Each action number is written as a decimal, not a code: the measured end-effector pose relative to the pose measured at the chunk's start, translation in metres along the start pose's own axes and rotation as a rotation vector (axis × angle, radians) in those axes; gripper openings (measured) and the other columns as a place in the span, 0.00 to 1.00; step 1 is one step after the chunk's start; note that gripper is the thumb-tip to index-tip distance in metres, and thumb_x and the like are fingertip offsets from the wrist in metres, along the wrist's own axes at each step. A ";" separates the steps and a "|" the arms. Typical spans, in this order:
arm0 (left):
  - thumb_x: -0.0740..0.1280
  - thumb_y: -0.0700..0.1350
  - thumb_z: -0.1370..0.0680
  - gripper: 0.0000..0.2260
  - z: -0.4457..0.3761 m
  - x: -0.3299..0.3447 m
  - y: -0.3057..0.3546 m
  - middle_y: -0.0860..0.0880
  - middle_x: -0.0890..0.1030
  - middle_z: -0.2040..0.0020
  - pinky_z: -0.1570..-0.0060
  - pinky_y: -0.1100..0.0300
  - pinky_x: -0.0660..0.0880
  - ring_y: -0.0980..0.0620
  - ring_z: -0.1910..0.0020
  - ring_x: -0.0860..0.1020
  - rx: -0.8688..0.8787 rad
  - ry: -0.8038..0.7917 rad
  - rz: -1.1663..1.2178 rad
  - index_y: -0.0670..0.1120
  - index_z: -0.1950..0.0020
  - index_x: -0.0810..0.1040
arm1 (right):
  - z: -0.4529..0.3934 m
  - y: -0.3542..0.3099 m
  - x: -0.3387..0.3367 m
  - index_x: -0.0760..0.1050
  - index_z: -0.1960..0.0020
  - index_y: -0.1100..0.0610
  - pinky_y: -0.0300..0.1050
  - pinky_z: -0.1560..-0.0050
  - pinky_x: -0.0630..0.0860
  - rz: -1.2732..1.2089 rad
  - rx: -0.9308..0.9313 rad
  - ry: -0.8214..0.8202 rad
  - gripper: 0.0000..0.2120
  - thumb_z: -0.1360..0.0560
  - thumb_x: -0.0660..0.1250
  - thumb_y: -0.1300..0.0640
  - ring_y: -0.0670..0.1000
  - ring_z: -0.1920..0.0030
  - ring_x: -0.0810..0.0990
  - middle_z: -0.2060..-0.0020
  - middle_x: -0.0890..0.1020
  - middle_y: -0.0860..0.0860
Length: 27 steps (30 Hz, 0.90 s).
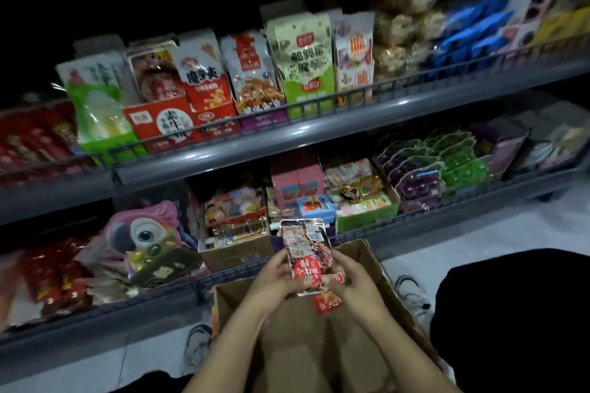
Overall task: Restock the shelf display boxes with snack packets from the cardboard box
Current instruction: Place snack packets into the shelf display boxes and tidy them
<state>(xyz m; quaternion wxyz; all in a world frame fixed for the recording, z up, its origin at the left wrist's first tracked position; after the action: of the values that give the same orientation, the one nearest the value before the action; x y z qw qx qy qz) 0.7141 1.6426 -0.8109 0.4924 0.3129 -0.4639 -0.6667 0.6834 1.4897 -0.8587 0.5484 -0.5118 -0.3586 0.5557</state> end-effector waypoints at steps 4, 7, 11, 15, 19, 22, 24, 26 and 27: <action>0.75 0.31 0.35 0.35 0.022 -0.024 0.045 0.46 0.79 0.45 0.52 0.63 0.77 0.52 0.48 0.80 0.076 0.013 -0.152 0.46 0.31 0.67 | 0.014 -0.062 0.009 0.68 0.32 0.45 0.43 0.38 0.71 0.043 -0.106 -0.052 0.27 0.28 0.72 0.55 0.44 0.40 0.74 0.38 0.73 0.48; 0.76 0.31 0.35 0.41 0.038 -0.042 0.076 0.46 0.80 0.45 0.56 0.64 0.78 0.52 0.50 0.81 0.146 0.060 -0.184 0.51 0.28 0.63 | 0.020 -0.104 0.019 0.65 0.30 0.44 0.37 0.41 0.68 0.080 -0.221 -0.078 0.28 0.27 0.70 0.54 0.41 0.39 0.71 0.39 0.71 0.43; 0.75 0.32 0.34 0.42 0.056 -0.060 0.110 0.48 0.78 0.46 0.56 0.61 0.78 0.52 0.50 0.81 0.233 0.128 -0.210 0.58 0.29 0.58 | 0.025 -0.149 0.027 0.63 0.29 0.44 0.36 0.39 0.66 0.148 -0.329 -0.126 0.30 0.27 0.71 0.52 0.40 0.39 0.69 0.37 0.69 0.43; 0.75 0.39 0.32 0.24 0.066 -0.074 0.133 0.49 0.82 0.46 0.52 0.61 0.79 0.53 0.51 0.82 0.283 0.145 -0.171 0.49 0.37 0.76 | 0.029 -0.190 0.028 0.66 0.31 0.44 0.25 0.47 0.69 0.211 -0.415 -0.144 0.28 0.28 0.71 0.51 0.38 0.42 0.71 0.42 0.71 0.46; 0.71 0.50 0.31 0.18 0.068 -0.078 0.158 0.51 0.83 0.47 0.46 0.56 0.78 0.54 0.50 0.82 0.353 0.156 -0.101 0.51 0.42 0.80 | 0.025 -0.231 0.022 0.73 0.40 0.42 0.26 0.55 0.69 0.271 -0.513 -0.097 0.19 0.30 0.70 0.47 0.39 0.53 0.74 0.50 0.74 0.47; 0.63 0.53 0.25 0.13 0.064 -0.082 0.176 0.48 0.84 0.52 0.50 0.57 0.78 0.50 0.53 0.82 0.391 0.169 -0.049 0.52 0.46 0.82 | 0.017 -0.257 0.017 0.79 0.52 0.41 0.33 0.55 0.74 0.206 -0.532 -0.036 0.09 0.31 0.68 0.43 0.40 0.56 0.78 0.53 0.79 0.45; 0.61 0.59 0.27 0.17 0.060 -0.086 0.185 0.46 0.84 0.57 0.55 0.58 0.76 0.49 0.58 0.81 0.395 0.176 -0.006 0.53 0.49 0.83 | 0.013 -0.274 0.016 0.81 0.57 0.45 0.37 0.55 0.76 0.160 -0.562 -0.006 0.12 0.34 0.65 0.39 0.40 0.57 0.79 0.57 0.82 0.45; 0.61 0.61 0.29 0.20 0.057 -0.088 0.197 0.48 0.83 0.60 0.58 0.59 0.75 0.52 0.62 0.79 0.429 0.168 0.086 0.51 0.49 0.83 | 0.008 -0.291 0.016 0.81 0.60 0.48 0.34 0.59 0.74 0.127 -0.573 0.033 0.15 0.35 0.63 0.38 0.41 0.62 0.80 0.62 0.83 0.47; 0.61 0.60 0.29 0.19 0.055 -0.090 0.204 0.49 0.82 0.60 0.58 0.58 0.74 0.52 0.62 0.78 0.454 0.169 0.112 0.49 0.48 0.82 | 0.005 -0.299 0.015 0.80 0.61 0.48 0.35 0.62 0.73 0.133 -0.564 0.059 0.17 0.35 0.62 0.37 0.42 0.65 0.80 0.63 0.83 0.49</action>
<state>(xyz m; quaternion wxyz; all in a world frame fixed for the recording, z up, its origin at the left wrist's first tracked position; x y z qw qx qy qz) 0.7691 1.7274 -0.6046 0.4827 0.4437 -0.5758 -0.4884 0.7531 1.5476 -0.5736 0.3570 -0.6825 -0.4485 0.4535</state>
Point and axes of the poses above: each hand's wrist, its own z-axis away from the middle knuckle, its own x-axis out of the palm, y = z × x, the point moved 6 cm from there along -z, towards the middle knuckle
